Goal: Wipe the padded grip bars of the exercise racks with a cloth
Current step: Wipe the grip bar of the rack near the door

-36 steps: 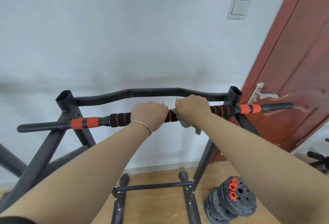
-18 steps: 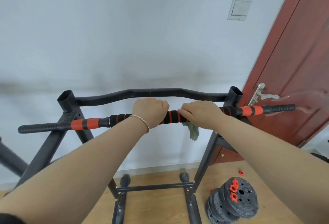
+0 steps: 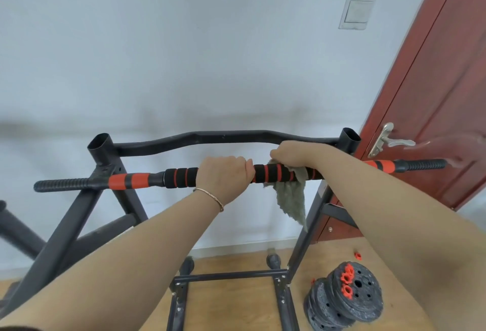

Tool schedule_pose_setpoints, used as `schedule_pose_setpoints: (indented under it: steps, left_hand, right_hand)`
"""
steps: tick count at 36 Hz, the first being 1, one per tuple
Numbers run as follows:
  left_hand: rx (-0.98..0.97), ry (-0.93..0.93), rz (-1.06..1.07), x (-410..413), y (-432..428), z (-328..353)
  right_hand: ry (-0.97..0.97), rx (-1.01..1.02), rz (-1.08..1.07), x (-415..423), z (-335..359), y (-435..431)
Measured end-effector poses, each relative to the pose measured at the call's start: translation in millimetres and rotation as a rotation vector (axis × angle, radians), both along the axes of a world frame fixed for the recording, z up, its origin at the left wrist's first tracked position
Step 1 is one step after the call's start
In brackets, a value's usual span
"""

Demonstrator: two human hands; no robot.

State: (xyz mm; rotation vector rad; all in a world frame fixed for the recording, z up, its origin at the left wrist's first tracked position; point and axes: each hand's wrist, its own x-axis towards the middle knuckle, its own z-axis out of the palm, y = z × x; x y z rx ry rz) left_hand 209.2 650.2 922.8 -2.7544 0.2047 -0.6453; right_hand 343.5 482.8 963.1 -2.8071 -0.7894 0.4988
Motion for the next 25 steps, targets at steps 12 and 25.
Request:
schedule_pose_setpoints:
  steps: [12,25]
  left_hand:
    - [-0.049,0.187,0.104,22.6,-6.9,24.7]
    - [-0.873,0.696,0.344,50.8,-26.2,31.4]
  right_hand:
    - [-0.185,0.796,-0.154,-35.9,4.1,-72.9]
    - [-0.911,0.09,0.282,-45.6,-36.2,-54.3]
